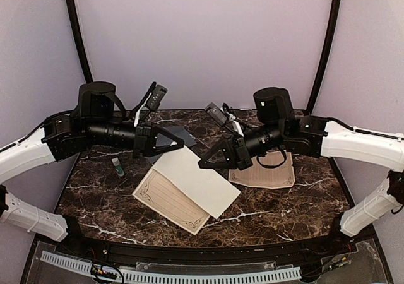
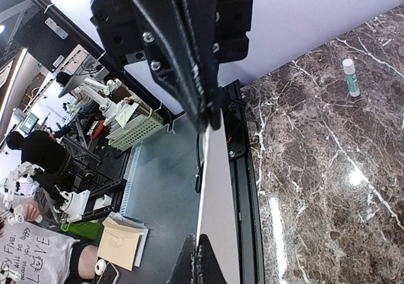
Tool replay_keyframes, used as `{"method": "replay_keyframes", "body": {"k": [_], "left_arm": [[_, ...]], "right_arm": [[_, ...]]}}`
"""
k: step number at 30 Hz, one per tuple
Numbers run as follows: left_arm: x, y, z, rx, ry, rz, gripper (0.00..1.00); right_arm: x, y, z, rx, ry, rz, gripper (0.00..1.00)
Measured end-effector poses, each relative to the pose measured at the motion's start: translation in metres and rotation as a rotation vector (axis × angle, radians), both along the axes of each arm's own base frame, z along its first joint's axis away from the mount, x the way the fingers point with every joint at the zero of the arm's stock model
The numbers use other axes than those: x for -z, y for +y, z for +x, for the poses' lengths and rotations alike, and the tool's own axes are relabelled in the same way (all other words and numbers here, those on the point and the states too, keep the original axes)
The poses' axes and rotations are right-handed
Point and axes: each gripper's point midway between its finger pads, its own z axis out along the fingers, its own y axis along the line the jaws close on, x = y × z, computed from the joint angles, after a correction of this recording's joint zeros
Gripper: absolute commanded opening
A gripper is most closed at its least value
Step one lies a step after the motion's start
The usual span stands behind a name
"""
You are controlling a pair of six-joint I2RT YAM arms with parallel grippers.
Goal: Place the letter into the envelope and seal it
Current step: Fold the letter.
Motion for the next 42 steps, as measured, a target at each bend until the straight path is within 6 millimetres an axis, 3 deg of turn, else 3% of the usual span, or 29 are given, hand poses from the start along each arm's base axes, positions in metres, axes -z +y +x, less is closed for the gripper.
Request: {"method": "replay_keyframes", "body": {"k": [10, 21, 35, 42], "left_arm": [[-0.006, 0.026, 0.022, -0.089, -0.025, 0.008, 0.00], [-0.014, 0.042, 0.035, -0.145, -0.067, 0.050, 0.00], [-0.014, 0.051, 0.041, -0.173, -0.084, 0.079, 0.00], [-0.018, 0.054, 0.043, -0.183, -0.095, 0.072, 0.00]], "right_arm": [[0.016, -0.010, -0.004, 0.017, 0.024, -0.050, 0.00], [0.028, -0.021, -0.011, 0.022, 0.049, -0.093, 0.00], [0.033, -0.035, -0.017, 0.051, 0.048, -0.118, 0.00], [0.036, -0.053, -0.022, 0.090, 0.045, -0.152, 0.00]]}}
